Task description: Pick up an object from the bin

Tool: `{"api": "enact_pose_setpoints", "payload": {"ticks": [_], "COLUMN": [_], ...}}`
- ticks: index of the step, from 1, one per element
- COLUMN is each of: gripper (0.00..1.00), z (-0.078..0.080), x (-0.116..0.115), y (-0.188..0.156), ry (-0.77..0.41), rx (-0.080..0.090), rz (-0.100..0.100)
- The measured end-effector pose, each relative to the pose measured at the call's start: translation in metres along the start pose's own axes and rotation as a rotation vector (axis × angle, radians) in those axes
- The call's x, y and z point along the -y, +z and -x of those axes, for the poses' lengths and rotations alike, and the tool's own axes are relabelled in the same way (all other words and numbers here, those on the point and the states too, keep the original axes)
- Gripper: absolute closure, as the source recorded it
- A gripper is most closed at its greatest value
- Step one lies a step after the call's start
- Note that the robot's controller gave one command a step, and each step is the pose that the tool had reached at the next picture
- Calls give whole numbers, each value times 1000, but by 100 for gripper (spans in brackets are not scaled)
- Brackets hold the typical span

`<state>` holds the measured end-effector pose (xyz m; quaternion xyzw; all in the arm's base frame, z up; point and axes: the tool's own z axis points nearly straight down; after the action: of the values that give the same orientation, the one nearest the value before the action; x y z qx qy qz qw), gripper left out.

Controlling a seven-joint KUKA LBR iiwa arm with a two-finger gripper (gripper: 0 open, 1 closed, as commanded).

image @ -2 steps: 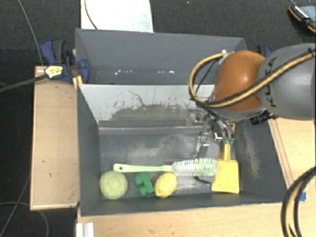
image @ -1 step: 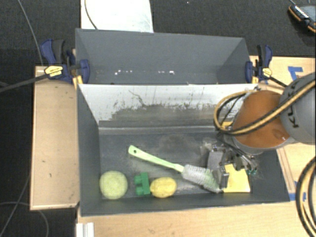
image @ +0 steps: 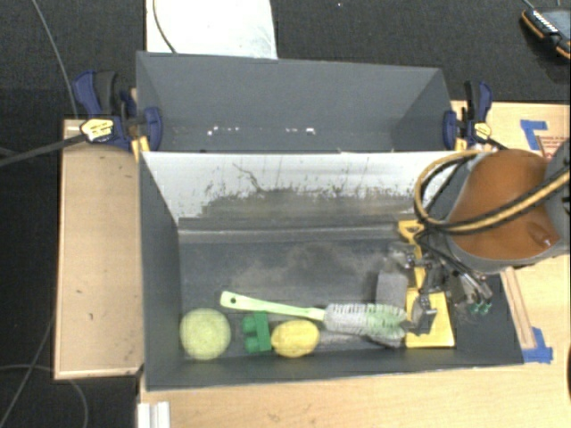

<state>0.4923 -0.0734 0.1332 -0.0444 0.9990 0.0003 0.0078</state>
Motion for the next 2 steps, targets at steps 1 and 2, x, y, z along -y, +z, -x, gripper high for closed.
{"api": "enact_pose_setpoints", "payload": {"ticks": [1, 2], "gripper": [0, 0], "z": [0, -5], "x": [-76, -68], "y": [33, 61], "ry": [-122, -57], "rx": [2, 3], "rz": [4, 0]}}
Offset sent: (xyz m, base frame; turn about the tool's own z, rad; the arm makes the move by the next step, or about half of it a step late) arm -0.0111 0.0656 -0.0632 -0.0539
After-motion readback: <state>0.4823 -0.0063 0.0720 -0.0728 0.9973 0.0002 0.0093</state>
